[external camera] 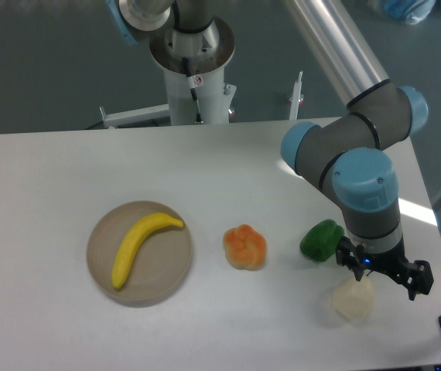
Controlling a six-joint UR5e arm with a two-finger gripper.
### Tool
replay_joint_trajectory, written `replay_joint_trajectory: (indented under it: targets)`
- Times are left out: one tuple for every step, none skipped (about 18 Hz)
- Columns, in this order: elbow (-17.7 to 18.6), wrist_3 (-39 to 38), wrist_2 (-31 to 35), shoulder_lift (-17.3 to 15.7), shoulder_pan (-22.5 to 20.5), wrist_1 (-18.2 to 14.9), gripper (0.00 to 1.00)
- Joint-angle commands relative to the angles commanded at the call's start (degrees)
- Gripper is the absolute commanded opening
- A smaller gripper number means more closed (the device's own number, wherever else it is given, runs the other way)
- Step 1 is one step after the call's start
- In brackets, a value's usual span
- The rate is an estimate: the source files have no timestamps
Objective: Pick up the banana from the plate
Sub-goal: 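Move the gripper across the table to above the banana on the plate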
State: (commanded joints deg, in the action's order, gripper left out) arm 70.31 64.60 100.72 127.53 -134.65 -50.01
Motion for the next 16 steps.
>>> replay_joint_trajectory:
  targets:
    - [0.00,0.00,0.00,0.00,0.44,0.00,1.00]
    - [-0.09,-0.26,0.00,0.00,0.70,-0.09,1.00]
    - [0.00,-1.13,0.09,-0.09,0.97,-0.17,1.00]
    - [0.09,-2.53,0.17,-0.09,1.67,-0.26,1.00]
    - [0.78,-4.11,0.26,-0.09,2.37,-0.26,1.00]
    - [1.14,-5.70,0.26,-0.18,2.73,-0.26,1.00]
    - [1.32,-7.45,0.26,-0.44,3.08,-0.35,1.00]
    - [1.58,-9.65,0.09,-1.05,3.43,-0.53,1.00]
    - [2.54,-11.50,0.00,-1.93,3.78,-0.79,1.00]
    - [4.29,-12.30,0.00,-3.15,4.31,-0.79,1.00]
    - [6.13,-12.48,0.09,-4.73,4.75,-0.88,1.00]
    - [8.24,-13.09,0.17,-6.49,5.36,-1.05,1.00]
    - [10.70,-14.84,0.09,-8.33,6.06,-1.05,1.00]
    - [12.98,-17.81,0.09,-10.00,7.03,-1.05,1.00]
    - [14.83,-20.71,0.09,-11.50,7.91,-1.23,1.00]
    - [16.94,-22.40,0.09,-13.08,8.87,-1.84,1.00]
